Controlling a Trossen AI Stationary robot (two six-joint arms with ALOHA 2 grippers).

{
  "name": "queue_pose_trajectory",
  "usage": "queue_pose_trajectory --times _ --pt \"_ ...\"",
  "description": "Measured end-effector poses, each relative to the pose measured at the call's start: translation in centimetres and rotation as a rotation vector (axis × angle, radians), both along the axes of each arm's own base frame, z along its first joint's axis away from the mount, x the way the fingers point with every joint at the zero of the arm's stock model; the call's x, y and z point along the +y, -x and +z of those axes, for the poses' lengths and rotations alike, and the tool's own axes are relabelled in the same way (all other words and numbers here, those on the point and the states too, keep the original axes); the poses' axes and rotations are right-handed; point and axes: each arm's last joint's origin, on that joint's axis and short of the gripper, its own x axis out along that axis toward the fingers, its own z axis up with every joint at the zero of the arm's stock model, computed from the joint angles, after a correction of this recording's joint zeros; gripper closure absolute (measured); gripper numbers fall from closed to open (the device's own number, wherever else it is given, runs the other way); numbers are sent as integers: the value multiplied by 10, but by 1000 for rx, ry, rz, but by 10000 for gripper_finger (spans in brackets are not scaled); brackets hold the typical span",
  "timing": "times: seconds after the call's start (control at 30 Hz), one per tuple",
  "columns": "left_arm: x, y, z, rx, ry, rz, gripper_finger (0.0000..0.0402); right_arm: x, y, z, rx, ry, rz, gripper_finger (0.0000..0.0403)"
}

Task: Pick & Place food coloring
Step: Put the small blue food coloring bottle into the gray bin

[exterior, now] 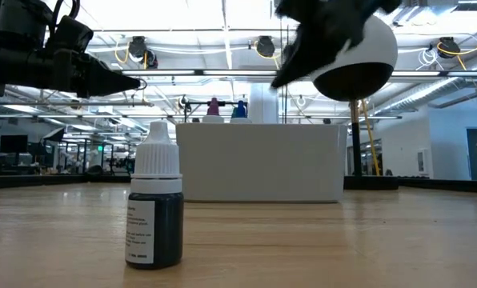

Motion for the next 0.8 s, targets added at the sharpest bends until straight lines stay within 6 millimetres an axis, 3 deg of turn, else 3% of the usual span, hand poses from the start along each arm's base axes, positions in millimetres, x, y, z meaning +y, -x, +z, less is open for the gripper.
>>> queue_pose_trajectory --times 0.23,0.37,0.53,0.63,0.8 --pt "0 0 0 -3 -1 1 364 12 53 66 -234 -32 212 368" --pt "0 0 0 -3 -3 0 364 10 91 80 -337 -90 221 398" --pt "0 0 0 -3 -7 0 364 8 130 69 -457 -144 209 400" --pt "0 0 0 -3 -7 0 364 7 149 52 -579 -186 200 401" --pt "0 0 0 -3 -5 0 364 5 173 20 -625 -258 185 402"
